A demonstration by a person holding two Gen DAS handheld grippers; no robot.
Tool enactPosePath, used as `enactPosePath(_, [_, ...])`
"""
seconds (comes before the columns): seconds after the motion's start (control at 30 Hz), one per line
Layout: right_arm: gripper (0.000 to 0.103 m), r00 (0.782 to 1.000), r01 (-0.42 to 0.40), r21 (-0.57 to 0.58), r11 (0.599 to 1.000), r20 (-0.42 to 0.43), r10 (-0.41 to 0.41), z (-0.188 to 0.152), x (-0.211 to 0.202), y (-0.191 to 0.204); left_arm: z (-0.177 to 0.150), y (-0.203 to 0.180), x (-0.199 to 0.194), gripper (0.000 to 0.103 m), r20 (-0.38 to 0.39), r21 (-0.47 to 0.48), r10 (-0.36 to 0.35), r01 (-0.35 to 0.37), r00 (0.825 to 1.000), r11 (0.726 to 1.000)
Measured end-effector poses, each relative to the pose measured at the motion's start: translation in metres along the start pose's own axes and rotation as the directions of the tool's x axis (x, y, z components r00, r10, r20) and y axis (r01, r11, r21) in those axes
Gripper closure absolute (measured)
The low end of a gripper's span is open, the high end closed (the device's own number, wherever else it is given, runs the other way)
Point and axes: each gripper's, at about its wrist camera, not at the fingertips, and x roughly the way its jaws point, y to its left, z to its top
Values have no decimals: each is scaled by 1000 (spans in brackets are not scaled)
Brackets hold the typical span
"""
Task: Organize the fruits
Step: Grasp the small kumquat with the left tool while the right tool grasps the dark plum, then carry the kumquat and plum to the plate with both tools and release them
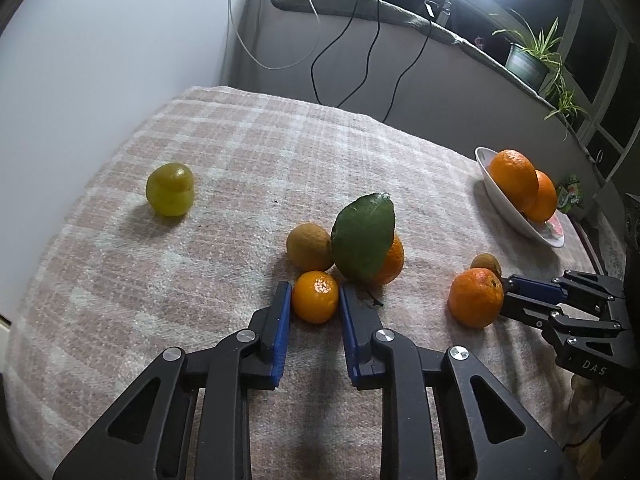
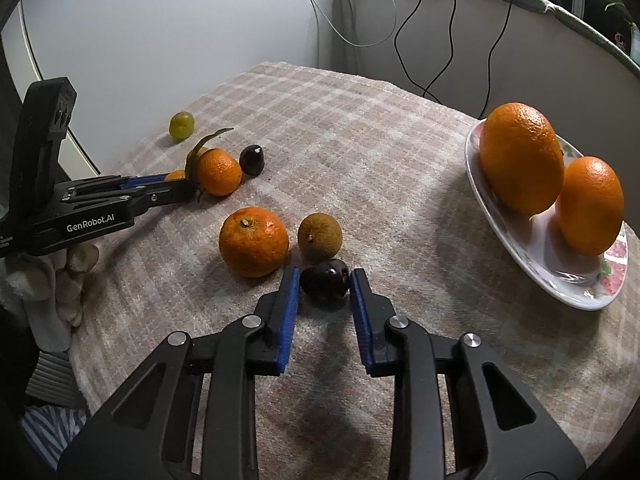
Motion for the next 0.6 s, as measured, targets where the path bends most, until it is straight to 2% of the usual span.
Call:
enactPosePath(0.33, [77, 999, -15, 43, 999, 40, 13, -6, -20, -10, -6, -4, -15, 82, 23, -5, -23, 23, 999, 1000])
enactPosePath(0.6, [77, 995, -22, 97, 995, 97, 12, -20, -51, -30, -3, -23, -37, 82, 69, 22, -66, 65, 995, 998])
